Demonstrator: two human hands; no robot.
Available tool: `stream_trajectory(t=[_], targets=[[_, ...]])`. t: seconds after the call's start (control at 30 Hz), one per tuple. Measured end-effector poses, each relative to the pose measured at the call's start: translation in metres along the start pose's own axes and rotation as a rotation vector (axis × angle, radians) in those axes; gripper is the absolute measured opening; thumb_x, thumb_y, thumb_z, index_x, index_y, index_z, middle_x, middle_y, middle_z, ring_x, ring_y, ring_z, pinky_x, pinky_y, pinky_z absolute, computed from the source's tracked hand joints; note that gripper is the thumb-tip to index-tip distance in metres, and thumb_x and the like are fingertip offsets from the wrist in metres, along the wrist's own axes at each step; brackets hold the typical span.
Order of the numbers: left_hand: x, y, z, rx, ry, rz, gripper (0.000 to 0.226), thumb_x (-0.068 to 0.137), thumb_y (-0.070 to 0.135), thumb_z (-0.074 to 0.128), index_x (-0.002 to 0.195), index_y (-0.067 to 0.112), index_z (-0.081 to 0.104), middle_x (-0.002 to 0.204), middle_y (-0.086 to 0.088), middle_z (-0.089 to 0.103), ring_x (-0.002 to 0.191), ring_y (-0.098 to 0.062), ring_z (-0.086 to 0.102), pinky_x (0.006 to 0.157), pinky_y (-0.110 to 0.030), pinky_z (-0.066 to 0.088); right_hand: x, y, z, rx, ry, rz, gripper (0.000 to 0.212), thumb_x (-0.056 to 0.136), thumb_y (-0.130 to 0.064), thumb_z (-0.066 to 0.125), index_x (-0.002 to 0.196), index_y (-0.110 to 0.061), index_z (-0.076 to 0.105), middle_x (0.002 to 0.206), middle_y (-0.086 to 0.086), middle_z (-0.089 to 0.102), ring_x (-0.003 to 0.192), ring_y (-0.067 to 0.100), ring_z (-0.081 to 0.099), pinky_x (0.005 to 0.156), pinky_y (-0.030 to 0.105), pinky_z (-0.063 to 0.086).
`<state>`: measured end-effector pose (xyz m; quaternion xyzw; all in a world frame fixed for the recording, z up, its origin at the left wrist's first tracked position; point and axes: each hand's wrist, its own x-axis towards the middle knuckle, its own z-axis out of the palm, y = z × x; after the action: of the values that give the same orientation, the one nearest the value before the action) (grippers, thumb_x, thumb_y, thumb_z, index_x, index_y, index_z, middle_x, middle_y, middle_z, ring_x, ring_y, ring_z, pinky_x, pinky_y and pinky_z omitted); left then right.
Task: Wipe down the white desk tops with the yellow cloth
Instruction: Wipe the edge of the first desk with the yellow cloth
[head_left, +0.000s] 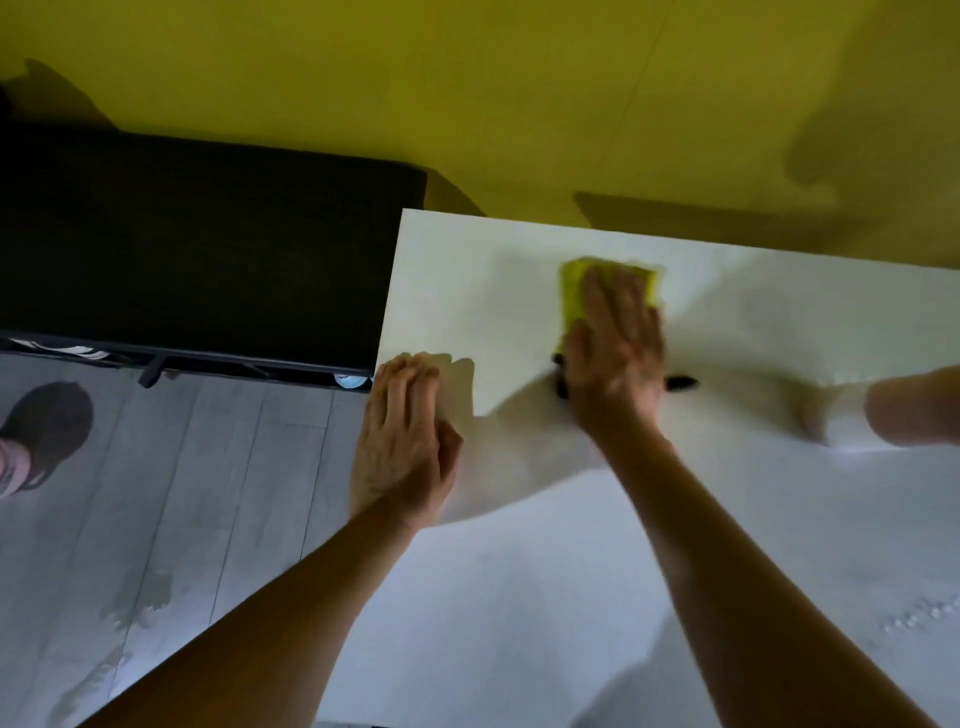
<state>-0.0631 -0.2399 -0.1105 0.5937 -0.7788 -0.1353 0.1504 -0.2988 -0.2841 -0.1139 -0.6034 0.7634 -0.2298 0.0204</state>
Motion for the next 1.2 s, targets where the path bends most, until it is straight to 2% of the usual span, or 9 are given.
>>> stream_trajectory(t=[0.17, 0.37, 0.47, 0.63, 0.73, 0.83, 1.0, 1.1, 1.2], targets=[[-0.003, -0.003, -0.003, 0.086, 0.027, 0.040, 0.049, 0.097, 0.016, 0.052, 0.144, -0.001, 0.051, 0.148, -0.022, 0.047, 0.142, -0.039, 0.043, 0.124, -0.048, 0.031, -0.008, 0.028, -0.015, -0.064, -0.031, 0.169, 0.059, 0.102, -0.037, 0.033, 0.158, -0.022, 0.033, 0.168, 0.008, 0.023, 0.156, 0.026, 0.016, 0.127, 0.043, 0.014], [-0.112, -0.015, -0.015, 0.028, -0.052, 0.061, 0.065, 0.106, 0.031, 0.039, 0.162, 0.001, 0.028, 0.170, -0.018, 0.026, 0.157, -0.032, 0.027, 0.128, -0.046, 0.022, -0.012, 0.002, -0.010, -0.069, 0.012, 0.181, 0.057, 0.101, -0.035, 0.039, 0.154, -0.015, 0.041, 0.162, 0.016, 0.034, 0.151, 0.034, 0.030, 0.122, 0.051, 0.024], [-0.133, -0.019, -0.011, 0.020, -0.061, 0.050, 0.066, 0.105, 0.028, 0.037, 0.164, 0.003, 0.021, 0.173, -0.013, 0.018, 0.161, -0.027, 0.017, 0.130, -0.044, 0.016, -0.024, -0.076, 0.015, 0.015, -0.018, -0.031, 0.055, 0.098, -0.033, 0.043, 0.149, -0.014, 0.050, 0.156, 0.016, 0.044, 0.148, 0.034, 0.036, 0.121, 0.054, 0.027], [-0.130, -0.018, -0.006, 0.105, -0.108, 0.015, 0.067, 0.106, 0.031, 0.030, 0.166, 0.008, 0.012, 0.174, -0.012, 0.012, 0.162, -0.024, 0.012, 0.131, -0.040, 0.010, -0.044, -0.169, 0.042, 0.075, -0.222, -0.243, 0.059, 0.102, -0.040, 0.036, 0.159, -0.025, 0.031, 0.168, 0.006, 0.022, 0.157, 0.023, 0.012, 0.128, 0.044, 0.007], [-0.130, -0.019, -0.007, 0.088, -0.105, 0.029, 0.066, 0.106, 0.029, 0.031, 0.165, 0.006, 0.017, 0.174, -0.012, 0.014, 0.162, -0.025, 0.013, 0.131, -0.043, 0.015, -0.052, -0.141, 0.034, 0.057, -0.237, -0.258, 0.058, 0.102, -0.040, 0.032, 0.158, -0.024, 0.033, 0.167, 0.005, 0.025, 0.156, 0.023, 0.014, 0.128, 0.038, 0.000], [-0.128, -0.016, -0.009, 0.042, -0.077, 0.062, 0.064, 0.105, 0.025, 0.034, 0.164, 0.002, 0.023, 0.173, -0.014, 0.018, 0.161, -0.027, 0.016, 0.131, -0.046, 0.018, -0.063, -0.069, 0.006, 0.018, -0.127, -0.049, 0.058, 0.099, -0.033, 0.038, 0.155, -0.019, 0.041, 0.162, 0.009, 0.036, 0.153, 0.027, 0.024, 0.127, 0.037, -0.001], [-0.130, -0.014, -0.011, 0.002, -0.073, 0.062, 0.061, 0.108, 0.026, 0.028, 0.163, 0.000, 0.024, 0.172, -0.015, 0.020, 0.161, -0.027, 0.016, 0.131, -0.045, 0.016, -0.076, 0.025, -0.046, -0.104, -0.063, 0.316, 0.058, 0.104, -0.031, 0.032, 0.161, -0.019, 0.024, 0.168, 0.012, 0.019, 0.157, 0.029, 0.009, 0.127, 0.049, 0.010], [-0.127, -0.013, -0.010, -0.004, -0.066, 0.050, 0.061, 0.109, 0.028, 0.022, 0.162, 0.000, 0.026, 0.172, -0.016, 0.021, 0.161, -0.029, 0.017, 0.132, -0.044, 0.015, -0.069, -0.008, -0.032, -0.114, -0.007, 0.366, 0.061, 0.102, -0.032, 0.027, 0.160, -0.016, 0.027, 0.167, 0.014, 0.022, 0.156, 0.032, 0.012, 0.126, 0.049, 0.012], [-0.128, -0.015, -0.008, -0.010, -0.056, 0.060, 0.061, 0.106, 0.023, 0.029, 0.162, 0.000, 0.027, 0.171, -0.017, 0.023, 0.160, -0.029, 0.019, 0.131, -0.045, 0.016, -0.064, -0.093, 0.004, -0.020, -0.126, 0.089, 0.063, 0.097, -0.033, 0.024, 0.158, -0.018, 0.032, 0.165, 0.013, 0.028, 0.155, 0.033, 0.018, 0.126, 0.050, 0.012]])
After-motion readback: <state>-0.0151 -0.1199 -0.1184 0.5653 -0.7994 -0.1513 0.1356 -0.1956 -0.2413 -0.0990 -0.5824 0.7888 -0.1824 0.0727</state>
